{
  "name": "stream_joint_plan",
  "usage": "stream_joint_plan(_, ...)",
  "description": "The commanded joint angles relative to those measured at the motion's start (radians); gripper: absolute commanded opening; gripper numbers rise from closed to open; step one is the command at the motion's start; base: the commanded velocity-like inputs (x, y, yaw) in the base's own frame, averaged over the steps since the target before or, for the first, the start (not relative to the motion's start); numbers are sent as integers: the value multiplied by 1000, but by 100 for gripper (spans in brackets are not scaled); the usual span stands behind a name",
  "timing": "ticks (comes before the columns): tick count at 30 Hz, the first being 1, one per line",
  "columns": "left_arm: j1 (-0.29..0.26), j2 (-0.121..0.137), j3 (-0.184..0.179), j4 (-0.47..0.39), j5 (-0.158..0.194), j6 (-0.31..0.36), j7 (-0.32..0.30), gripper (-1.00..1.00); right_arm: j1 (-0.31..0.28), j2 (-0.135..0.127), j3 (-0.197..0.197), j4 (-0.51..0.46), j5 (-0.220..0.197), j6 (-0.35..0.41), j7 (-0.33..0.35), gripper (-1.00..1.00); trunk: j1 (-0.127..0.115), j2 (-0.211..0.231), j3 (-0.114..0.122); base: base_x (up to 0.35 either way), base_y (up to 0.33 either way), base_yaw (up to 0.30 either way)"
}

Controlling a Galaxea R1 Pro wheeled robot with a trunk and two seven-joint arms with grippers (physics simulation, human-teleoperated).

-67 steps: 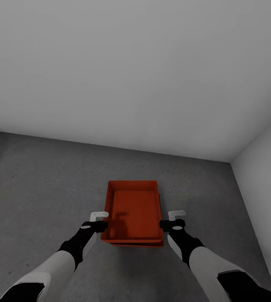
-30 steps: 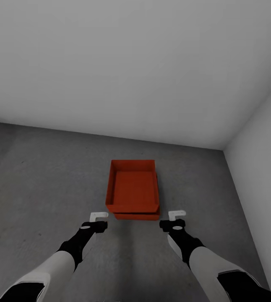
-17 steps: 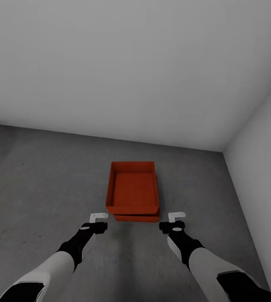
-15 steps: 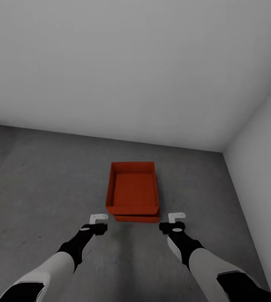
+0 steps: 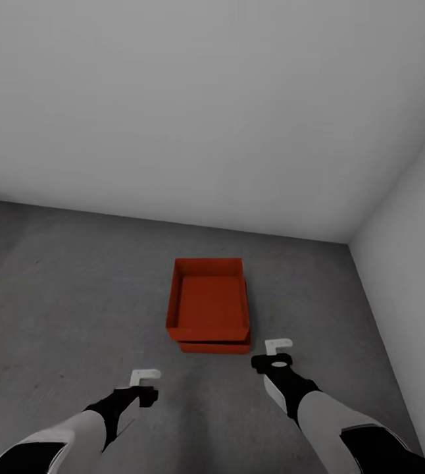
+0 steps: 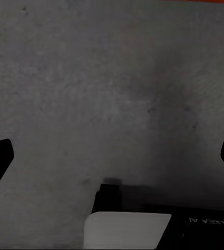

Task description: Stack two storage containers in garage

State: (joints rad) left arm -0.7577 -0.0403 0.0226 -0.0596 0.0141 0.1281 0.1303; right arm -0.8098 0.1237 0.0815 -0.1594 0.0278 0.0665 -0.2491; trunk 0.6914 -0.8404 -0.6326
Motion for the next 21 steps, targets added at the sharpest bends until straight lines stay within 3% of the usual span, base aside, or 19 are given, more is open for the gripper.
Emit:
stream_joint_plan(1,0,3,2,9,3,0,3,100,0,0,8,1,3,8,-6,100,0,-1,1,0,0,0)
stream_joint_plan(3,1,21,3,48,30,-18,1,100,0,1,9,6,3,12,-5,100,0,-1,3,0,0,0)
stream_joint_plan(7,1,29,3,55,53,-19,0,100,0,1,9,7,3,13,-4,100,0,-1,4,0,0,0)
stream_joint_plan(21,1,36,3,57,61,-16,1,100,0,1,10,9,5,14,-1,100,0,-1,4,0,0,0)
